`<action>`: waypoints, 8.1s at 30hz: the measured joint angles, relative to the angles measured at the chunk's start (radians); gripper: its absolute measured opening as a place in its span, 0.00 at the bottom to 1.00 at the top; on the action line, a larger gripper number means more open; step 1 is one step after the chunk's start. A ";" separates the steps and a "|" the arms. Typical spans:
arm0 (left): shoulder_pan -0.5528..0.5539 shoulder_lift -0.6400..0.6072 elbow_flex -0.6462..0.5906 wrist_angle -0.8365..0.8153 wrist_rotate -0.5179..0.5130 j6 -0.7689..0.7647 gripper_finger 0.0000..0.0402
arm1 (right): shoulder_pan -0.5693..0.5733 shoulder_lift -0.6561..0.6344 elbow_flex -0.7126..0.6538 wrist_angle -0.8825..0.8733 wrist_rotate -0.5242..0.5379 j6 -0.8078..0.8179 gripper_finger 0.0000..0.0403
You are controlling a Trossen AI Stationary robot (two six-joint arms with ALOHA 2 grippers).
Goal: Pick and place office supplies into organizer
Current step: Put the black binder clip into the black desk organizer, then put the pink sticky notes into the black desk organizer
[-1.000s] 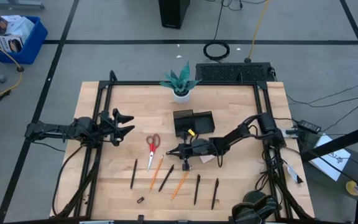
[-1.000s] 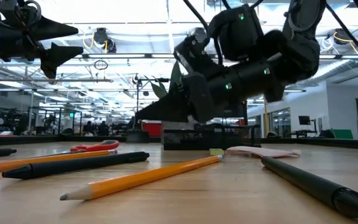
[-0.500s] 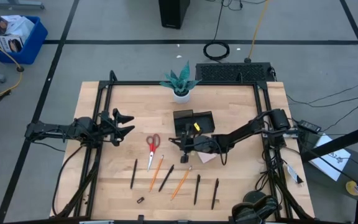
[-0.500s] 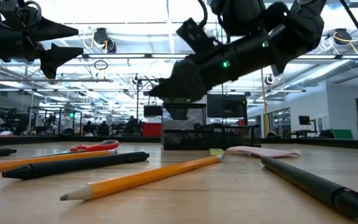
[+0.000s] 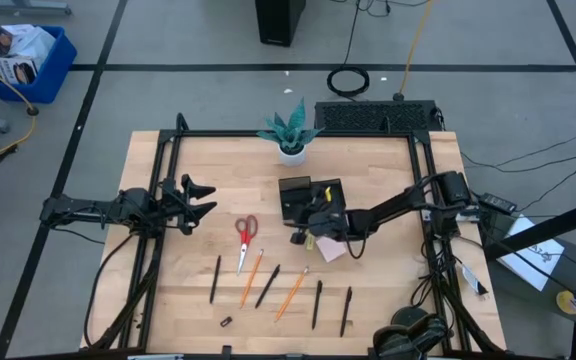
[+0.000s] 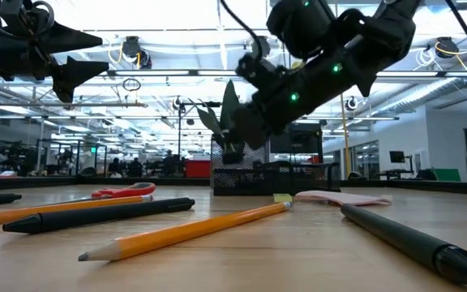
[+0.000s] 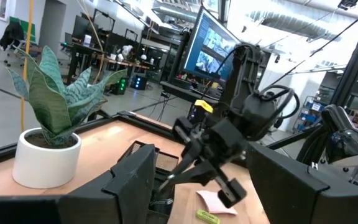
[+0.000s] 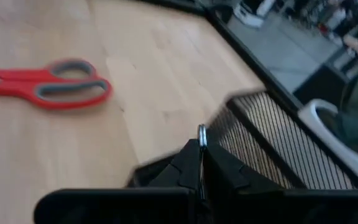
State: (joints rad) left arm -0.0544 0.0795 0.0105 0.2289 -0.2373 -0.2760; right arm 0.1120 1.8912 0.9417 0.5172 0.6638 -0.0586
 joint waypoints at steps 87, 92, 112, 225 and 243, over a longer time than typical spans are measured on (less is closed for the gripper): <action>-0.002 0.012 0.000 0.000 0.116 -0.092 0.64 | 0.192 -0.036 0.000 0.030 -0.510 -0.238 0.30; -0.002 0.012 0.000 0.000 0.104 -0.094 0.64 | 0.189 -0.099 0.000 -0.036 -0.419 -0.088 0.29; -0.002 0.012 0.000 -0.017 0.061 -0.096 0.64 | 0.198 -0.179 0.000 -0.402 -0.350 0.168 0.33; -0.002 0.012 0.000 -0.077 -0.053 -0.116 0.64 | 0.493 -0.261 -0.323 -0.327 0.206 -0.016 0.00; -0.002 0.012 0.000 -0.077 -0.053 -0.126 0.64 | 0.505 -0.363 -0.322 -0.280 0.410 -0.178 0.00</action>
State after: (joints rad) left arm -0.0563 0.0917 0.0107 0.1521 -0.2905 -0.4019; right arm 0.6168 1.5286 0.6197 0.2369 1.0737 -0.2365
